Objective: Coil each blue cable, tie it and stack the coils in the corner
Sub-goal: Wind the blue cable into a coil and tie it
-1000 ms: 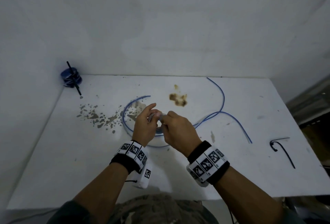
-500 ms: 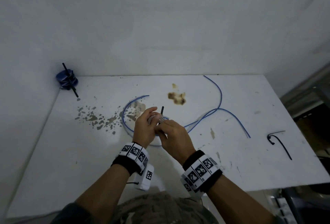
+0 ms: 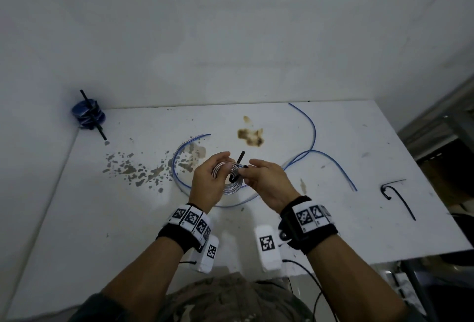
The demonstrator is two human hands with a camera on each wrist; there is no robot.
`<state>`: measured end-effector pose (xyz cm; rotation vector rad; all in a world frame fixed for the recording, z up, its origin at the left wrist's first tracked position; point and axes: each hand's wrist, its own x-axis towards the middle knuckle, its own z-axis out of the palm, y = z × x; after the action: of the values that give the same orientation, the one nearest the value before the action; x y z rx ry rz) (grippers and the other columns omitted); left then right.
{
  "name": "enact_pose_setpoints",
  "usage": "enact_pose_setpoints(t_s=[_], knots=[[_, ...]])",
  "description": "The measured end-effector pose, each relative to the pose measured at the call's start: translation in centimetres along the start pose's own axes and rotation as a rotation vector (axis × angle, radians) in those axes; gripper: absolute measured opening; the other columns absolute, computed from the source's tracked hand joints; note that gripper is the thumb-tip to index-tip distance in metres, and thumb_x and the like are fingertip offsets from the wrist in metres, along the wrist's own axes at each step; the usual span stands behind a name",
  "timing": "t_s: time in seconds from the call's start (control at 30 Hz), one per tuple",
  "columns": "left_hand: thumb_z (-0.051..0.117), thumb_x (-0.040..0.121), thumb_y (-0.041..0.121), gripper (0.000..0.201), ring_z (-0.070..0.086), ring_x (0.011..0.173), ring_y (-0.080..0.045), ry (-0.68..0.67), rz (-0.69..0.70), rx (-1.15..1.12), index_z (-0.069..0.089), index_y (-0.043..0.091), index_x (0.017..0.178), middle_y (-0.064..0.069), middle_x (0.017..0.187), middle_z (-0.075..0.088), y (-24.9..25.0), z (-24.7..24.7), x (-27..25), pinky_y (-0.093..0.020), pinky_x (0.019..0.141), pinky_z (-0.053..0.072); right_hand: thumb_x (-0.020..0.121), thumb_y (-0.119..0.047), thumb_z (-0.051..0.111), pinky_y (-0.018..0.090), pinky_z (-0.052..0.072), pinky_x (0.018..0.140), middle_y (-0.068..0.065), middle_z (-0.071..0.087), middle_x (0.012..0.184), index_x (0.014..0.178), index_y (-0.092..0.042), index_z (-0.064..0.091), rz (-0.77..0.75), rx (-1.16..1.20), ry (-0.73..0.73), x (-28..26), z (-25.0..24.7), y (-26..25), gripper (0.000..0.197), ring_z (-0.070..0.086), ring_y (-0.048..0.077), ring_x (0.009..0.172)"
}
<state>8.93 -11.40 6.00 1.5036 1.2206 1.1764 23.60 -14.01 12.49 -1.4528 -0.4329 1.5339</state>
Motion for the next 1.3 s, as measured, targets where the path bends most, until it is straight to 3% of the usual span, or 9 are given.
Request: enact_pose_setpoints(t_s=[0.23, 0.3, 0.4, 0.47, 0.73, 0.83, 0.97, 1.17, 1.3], knots=[[0.063, 0.094, 0.007, 0.028, 0.063, 0.096, 0.008, -0.057, 0.002, 0.087, 0.066, 0.014, 0.120, 0.008, 0.102, 0.071, -0.3, -0.5, 0.3, -0.008, 0.087, 0.045, 0.086, 0.014, 0.060, 0.024, 0.044, 0.060, 0.013, 0.067, 0.080, 0.124, -0.005, 0.063, 0.087, -0.132, -0.206, 0.7, -0.9, -1.3, 0.042, 0.061, 0.015, 0.062], [0.062, 0.094, 0.006, 0.029, 0.063, 0.095, 0.009, -0.080, -0.012, 0.095, 0.065, 0.012, 0.122, 0.010, 0.100, 0.070, -0.4, -0.6, 0.4, -0.008, 0.087, 0.045, 0.085, 0.013, 0.062, 0.024, 0.045, 0.060, 0.014, 0.064, 0.078, 0.121, -0.005, 0.065, 0.074, -0.152, -0.193, 0.9, -0.9, -1.0, 0.040, 0.061, 0.015, 0.062], [0.061, 0.095, 0.008, 0.026, 0.066, 0.095, 0.002, -0.138, -0.082, 0.084, 0.068, 0.014, 0.119, 0.009, 0.099, 0.071, -0.7, -0.7, 0.5, -0.020, 0.089, 0.052, 0.083, 0.011, 0.068, 0.022, 0.049, 0.061, 0.009, 0.056, 0.071, 0.116, 0.000, 0.067, 0.024, -0.206, -0.149, 1.0, -0.6, -0.1, 0.035, 0.056, 0.014, 0.062], [0.061, 0.095, 0.009, 0.024, 0.068, 0.096, -0.004, -0.184, -0.119, 0.085, 0.071, 0.015, 0.116, 0.005, 0.101, 0.072, -1.0, -0.8, 0.5, -0.025, 0.089, 0.054, 0.083, 0.010, 0.068, 0.019, 0.050, 0.060, 0.002, 0.064, 0.068, 0.111, 0.003, 0.069, -0.001, -0.224, -0.125, 1.0, -0.5, 0.3, 0.029, 0.061, 0.011, 0.062], [0.057, 0.096, 0.002, 0.025, 0.066, 0.095, -0.007, -0.311, -0.164, 0.092, 0.070, 0.008, 0.117, -0.004, 0.104, 0.071, -1.7, -1.3, 1.1, -0.020, 0.088, 0.051, 0.082, 0.006, 0.073, 0.014, 0.050, 0.059, 0.001, 0.067, 0.074, 0.100, 0.001, 0.072, -0.124, -0.404, -0.064, 1.1, 0.4, 1.1, 0.018, 0.066, 0.006, 0.064], [0.056, 0.096, 0.001, 0.027, 0.066, 0.091, -0.002, -0.325, -0.146, 0.094, 0.072, 0.014, 0.112, 0.001, 0.099, 0.072, -1.7, -1.4, 1.2, -0.017, 0.085, 0.051, 0.075, 0.005, 0.080, 0.019, 0.054, 0.067, 0.008, 0.067, 0.088, 0.112, 0.002, 0.068, -0.173, -0.331, 0.043, 1.2, 0.7, 1.8, 0.039, 0.067, 0.017, 0.078], [0.056, 0.096, 0.001, 0.031, 0.065, 0.078, 0.002, -0.319, -0.141, 0.074, 0.071, 0.027, 0.101, 0.001, 0.093, 0.071, -1.6, -1.2, 1.1, -0.015, 0.076, 0.051, 0.074, 0.006, 0.080, 0.015, 0.055, 0.065, 0.008, 0.069, 0.100, 0.117, -0.005, 0.062, -0.196, -0.182, 0.115, 0.8, 1.1, 2.4, 0.048, 0.069, 0.013, 0.084], [0.055, 0.096, 0.002, 0.025, 0.066, 0.088, -0.012, -0.329, -0.140, 0.118, 0.073, 0.016, 0.105, -0.004, 0.099, 0.071, -1.9, -1.4, 1.6, -0.024, 0.085, 0.052, 0.074, 0.008, 0.079, 0.024, 0.057, 0.079, 0.012, 0.073, 0.099, 0.106, -0.005, 0.067, -0.203, 0.000, 0.189, 0.8, 0.8, 2.7, 0.036, 0.071, 0.012, 0.087], [0.055, 0.096, 0.003, 0.024, 0.063, 0.093, -0.011, -0.320, -0.073, 0.177, 0.073, 0.015, 0.107, -0.001, 0.100, 0.068, -1.7, -1.6, 2.0, -0.013, 0.083, 0.045, 0.078, 0.009, 0.075, 0.019, 0.054, 0.067, 0.008, 0.075, 0.089, 0.093, -0.009, 0.070, -0.221, 0.040, 0.190, 0.9, 0.5, 2.6, 0.023, 0.071, 0.013, 0.080]])
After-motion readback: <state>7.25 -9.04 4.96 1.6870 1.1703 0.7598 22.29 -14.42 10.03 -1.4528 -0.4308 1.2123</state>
